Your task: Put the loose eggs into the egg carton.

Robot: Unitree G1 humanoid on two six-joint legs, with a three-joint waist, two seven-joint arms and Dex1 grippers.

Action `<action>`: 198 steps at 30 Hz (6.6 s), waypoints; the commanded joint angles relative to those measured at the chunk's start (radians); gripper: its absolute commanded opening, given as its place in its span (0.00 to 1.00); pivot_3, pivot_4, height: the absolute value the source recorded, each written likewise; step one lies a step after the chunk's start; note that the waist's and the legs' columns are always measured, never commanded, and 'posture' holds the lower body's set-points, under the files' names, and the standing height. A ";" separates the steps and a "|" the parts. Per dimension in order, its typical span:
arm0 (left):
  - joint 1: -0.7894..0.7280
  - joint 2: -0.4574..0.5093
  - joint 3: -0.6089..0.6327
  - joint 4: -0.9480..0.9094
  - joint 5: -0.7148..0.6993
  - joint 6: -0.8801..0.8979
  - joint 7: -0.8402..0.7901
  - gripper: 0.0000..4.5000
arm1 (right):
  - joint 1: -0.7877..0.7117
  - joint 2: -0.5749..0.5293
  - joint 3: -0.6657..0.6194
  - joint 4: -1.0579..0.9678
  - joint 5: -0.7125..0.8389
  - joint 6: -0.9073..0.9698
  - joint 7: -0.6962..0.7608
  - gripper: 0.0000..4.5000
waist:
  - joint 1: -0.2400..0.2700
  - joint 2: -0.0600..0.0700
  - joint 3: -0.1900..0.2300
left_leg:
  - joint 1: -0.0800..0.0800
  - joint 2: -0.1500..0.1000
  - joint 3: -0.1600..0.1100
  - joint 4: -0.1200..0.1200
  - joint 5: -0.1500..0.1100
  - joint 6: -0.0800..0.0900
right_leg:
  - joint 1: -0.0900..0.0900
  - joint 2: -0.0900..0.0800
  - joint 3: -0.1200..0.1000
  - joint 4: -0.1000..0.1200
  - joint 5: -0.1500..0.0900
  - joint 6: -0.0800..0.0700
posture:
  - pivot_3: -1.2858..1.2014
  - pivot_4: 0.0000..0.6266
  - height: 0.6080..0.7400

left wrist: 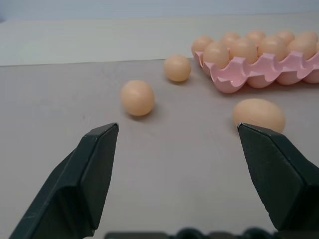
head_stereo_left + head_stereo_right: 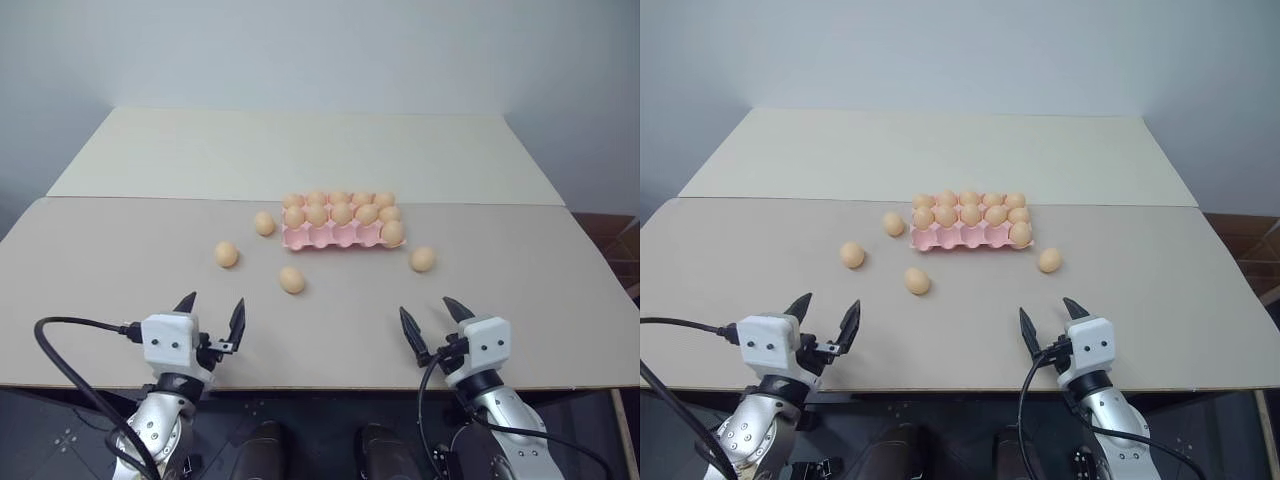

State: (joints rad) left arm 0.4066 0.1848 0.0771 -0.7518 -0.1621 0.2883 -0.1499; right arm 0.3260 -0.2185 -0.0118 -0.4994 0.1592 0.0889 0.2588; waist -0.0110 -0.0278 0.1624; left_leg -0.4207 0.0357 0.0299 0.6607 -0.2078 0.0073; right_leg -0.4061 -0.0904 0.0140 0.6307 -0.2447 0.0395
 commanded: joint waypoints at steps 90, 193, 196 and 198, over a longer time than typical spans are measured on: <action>-0.255 0.454 0.074 0.054 -0.308 0.151 -0.525 0.93 | -0.841 0.065 0.019 0.015 0.025 0.925 -0.208 0.37 | -0.008 0.003 0.000 | -0.003 0.000 0.001 -0.001 0.001 0.000 | -0.006 0.002 0.001 0.004 0.007 0.003 | 0.52 0.24 1.00; -0.661 -0.135 -0.161 0.275 -0.007 0.688 0.167 0.42 | -0.487 -0.468 -0.019 -0.227 0.370 0.509 0.490 1.00 | 0.013 -0.001 0.001 | -0.001 -0.003 -0.001 0.000 0.001 0.000 | -0.004 0.001 0.001 0.009 0.004 0.004 | 0.52 0.24 1.00; -0.662 -0.114 -0.175 0.257 0.009 0.667 0.155 0.40 | -0.489 -0.469 -0.020 -0.222 0.367 0.506 0.491 1.00 | 0.013 -0.001 0.001 | -0.001 -0.003 -0.001 0.000 0.001 0.000 | -0.004 0.001 0.001 0.009 0.004 0.004 | 0.52 0.24 1.00; -0.670 -0.093 -0.193 0.240 0.020 0.651 0.141 0.39 | -0.490 -0.470 -0.020 -0.222 0.366 0.506 0.491 1.00 | 0.013 -0.001 0.001 | -0.001 -0.003 -0.001 0.000 0.001 0.000 | -0.004 0.001 0.001 0.009 0.004 0.004 | 0.52 0.24 1.00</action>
State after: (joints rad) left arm -0.2376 0.0839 -0.0997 -0.4612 -0.1559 0.9752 0.0062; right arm -0.1468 -0.6869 -0.0166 -0.6998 0.5141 0.6187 0.7529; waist 0.0018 -0.0285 0.1632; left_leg -0.4217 0.0324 0.0286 0.6612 -0.2070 0.0073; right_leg -0.4097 -0.0894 0.0148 0.6396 -0.2405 0.0431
